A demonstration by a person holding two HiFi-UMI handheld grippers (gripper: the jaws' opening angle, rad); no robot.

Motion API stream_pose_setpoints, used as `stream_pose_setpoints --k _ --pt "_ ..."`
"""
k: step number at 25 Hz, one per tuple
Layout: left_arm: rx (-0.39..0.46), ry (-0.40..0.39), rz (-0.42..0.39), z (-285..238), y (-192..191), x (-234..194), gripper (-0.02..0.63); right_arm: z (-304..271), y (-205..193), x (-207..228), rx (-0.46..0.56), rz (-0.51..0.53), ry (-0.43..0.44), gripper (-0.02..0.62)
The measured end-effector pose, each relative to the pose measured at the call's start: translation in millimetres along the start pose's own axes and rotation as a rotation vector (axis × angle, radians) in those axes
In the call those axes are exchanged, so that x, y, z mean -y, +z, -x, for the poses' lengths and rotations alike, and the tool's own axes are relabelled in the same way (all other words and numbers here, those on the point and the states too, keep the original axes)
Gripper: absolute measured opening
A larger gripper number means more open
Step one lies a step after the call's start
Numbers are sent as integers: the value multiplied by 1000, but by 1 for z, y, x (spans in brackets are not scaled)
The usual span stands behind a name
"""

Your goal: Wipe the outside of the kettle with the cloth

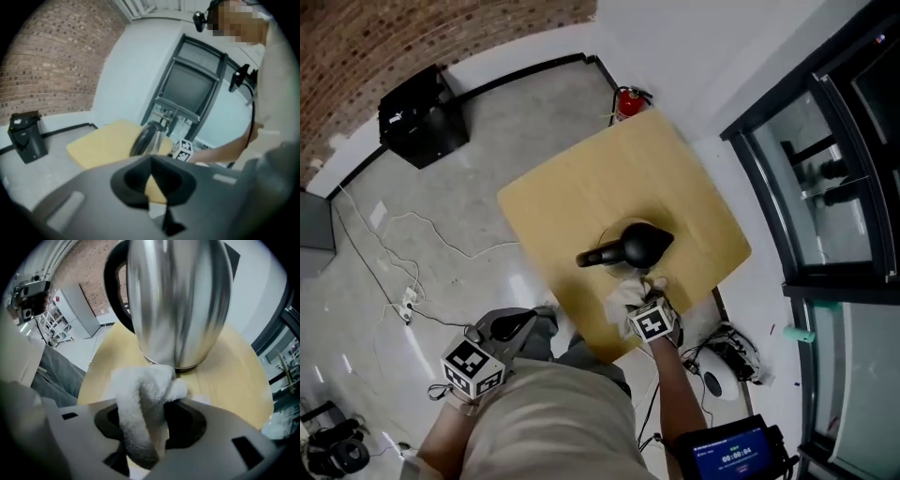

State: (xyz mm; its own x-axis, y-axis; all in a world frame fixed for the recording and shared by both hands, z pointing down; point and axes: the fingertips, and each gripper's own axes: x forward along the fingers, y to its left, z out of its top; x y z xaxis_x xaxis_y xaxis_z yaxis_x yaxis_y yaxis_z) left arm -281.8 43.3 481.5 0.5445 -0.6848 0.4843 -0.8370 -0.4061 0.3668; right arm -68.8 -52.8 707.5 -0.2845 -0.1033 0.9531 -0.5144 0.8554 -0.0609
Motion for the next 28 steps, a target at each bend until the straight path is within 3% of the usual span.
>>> stream_pose_setpoints --k 1,3,5,7,8,9,11,13,16,20,23,25,28 --pt "-3 4 -24 -3 4 3 -3 1 -1 -6 1 -15 15 182" --pt "-3 -2 -82 -16 19 10 -3 1 -1 -15 46 -127 79 155" --pt "-1 -37 -168 -37 42 23 -3 7 4 -22 162 -367 219 149" --pt "3 -70 -297 -63 73 38 -3 29 13 -18 382 -682 377 147" --pt "13 -67 -371 -79 92 43 -3 43 18 -6 509 -817 413 147" --pt "19 -51 -437 -96 110 44 -3 57 20 11 618 -906 406 147" --pt "-22 12 -498 -135 134 35 -3 79 27 53 738 -925 308 146" --pt "-63 119 -416 -164 145 14 -3 100 49 92 792 -840 224 145" --pt "-28 280 -170 -172 144 -12 -3 134 93 147 879 -737 194 143" --pt "-30 378 36 -167 111 -25 -9 149 150 186 958 -622 247 143" --pt "21 368 238 -162 87 -24 -11 122 170 173 928 -593 415 143" --pt "58 359 256 -159 84 -26 -12 110 167 153 904 -604 533 140" --pt "83 356 215 -155 89 -41 -14 112 145 133 917 -650 604 138"
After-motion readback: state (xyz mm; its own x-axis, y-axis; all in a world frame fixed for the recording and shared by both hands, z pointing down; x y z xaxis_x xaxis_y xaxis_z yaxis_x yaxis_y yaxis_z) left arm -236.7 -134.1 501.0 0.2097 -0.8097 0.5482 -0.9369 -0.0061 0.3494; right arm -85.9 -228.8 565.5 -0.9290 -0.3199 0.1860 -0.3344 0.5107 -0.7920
